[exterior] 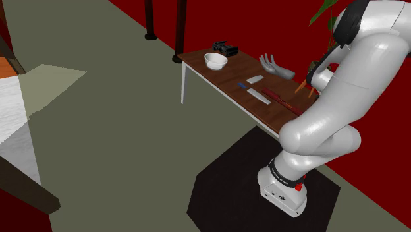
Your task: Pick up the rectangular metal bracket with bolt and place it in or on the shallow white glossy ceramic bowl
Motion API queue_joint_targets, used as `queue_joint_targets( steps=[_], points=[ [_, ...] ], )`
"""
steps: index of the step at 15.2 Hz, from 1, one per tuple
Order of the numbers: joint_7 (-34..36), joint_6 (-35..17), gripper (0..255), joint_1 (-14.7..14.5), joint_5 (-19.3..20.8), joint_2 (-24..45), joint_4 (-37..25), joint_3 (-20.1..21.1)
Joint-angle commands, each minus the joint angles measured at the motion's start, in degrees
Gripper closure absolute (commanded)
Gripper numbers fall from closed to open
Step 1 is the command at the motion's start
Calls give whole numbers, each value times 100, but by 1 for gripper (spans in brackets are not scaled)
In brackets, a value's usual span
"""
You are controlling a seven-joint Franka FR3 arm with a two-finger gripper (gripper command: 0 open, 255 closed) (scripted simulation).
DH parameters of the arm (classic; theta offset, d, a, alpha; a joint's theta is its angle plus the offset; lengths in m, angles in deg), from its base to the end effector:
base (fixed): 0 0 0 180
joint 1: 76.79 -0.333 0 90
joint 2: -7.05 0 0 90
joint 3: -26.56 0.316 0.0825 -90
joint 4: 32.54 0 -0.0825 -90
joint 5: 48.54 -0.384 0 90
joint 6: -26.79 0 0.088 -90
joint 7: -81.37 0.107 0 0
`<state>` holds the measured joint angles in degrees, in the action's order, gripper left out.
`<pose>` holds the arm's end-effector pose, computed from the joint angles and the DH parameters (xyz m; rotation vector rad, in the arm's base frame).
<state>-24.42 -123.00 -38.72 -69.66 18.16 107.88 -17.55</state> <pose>0.0511 -0.4840 0.2465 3.0884 0.1665 0.0814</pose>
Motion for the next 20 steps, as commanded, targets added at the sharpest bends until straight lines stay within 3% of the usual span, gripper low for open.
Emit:
queue_joint_targets(
  steps=[1,7,15,16,20],
  points=[
    [-205,-118,255,97,-303,187,-4,157],
    [-761,-392,255,462,-1058,683,-84,646],
    [-760,-392,255,464,-1057,683,-84,648],
    [-760,-392,0,464,-1057,683,-84,648],
    [-760,-392,0,464,-1057,683,-84,648]
  ],
)
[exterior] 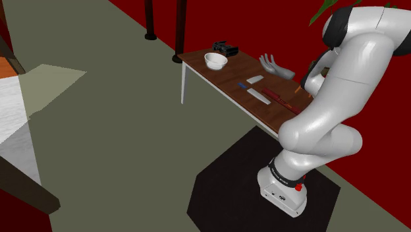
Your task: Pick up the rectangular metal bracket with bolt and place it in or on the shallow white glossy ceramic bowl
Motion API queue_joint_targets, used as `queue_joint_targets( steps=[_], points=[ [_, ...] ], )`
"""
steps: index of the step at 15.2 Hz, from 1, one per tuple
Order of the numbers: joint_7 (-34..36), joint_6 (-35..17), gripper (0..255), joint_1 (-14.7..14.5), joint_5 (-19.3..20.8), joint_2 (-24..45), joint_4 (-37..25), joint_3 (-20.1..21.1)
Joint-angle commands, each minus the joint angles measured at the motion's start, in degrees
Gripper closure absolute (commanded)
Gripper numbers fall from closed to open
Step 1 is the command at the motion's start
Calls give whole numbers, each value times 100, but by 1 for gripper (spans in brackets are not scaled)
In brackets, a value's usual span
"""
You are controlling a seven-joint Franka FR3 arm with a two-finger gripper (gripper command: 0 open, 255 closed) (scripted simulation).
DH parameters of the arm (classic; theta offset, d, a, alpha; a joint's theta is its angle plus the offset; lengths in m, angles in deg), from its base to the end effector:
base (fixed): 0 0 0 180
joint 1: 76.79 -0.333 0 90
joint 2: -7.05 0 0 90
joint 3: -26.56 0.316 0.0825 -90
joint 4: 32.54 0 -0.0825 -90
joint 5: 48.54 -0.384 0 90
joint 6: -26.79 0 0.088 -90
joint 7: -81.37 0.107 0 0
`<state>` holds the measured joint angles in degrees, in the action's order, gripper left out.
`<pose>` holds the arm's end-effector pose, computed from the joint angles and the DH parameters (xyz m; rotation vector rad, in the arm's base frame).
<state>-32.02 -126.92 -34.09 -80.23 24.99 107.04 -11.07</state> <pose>0.0523 -0.4833 0.2058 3.0880 0.1658 0.0822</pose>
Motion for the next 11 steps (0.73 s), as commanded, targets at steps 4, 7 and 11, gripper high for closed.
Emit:
queue_joint_targets(
  steps=[4,7,11],
  points=[
    [733,359,0,-517,1032,-695,133,-702],
    [954,461,0,-615,1344,-897,153,-849],
    [955,461,0,-613,1345,-897,153,-847]
  ],
)
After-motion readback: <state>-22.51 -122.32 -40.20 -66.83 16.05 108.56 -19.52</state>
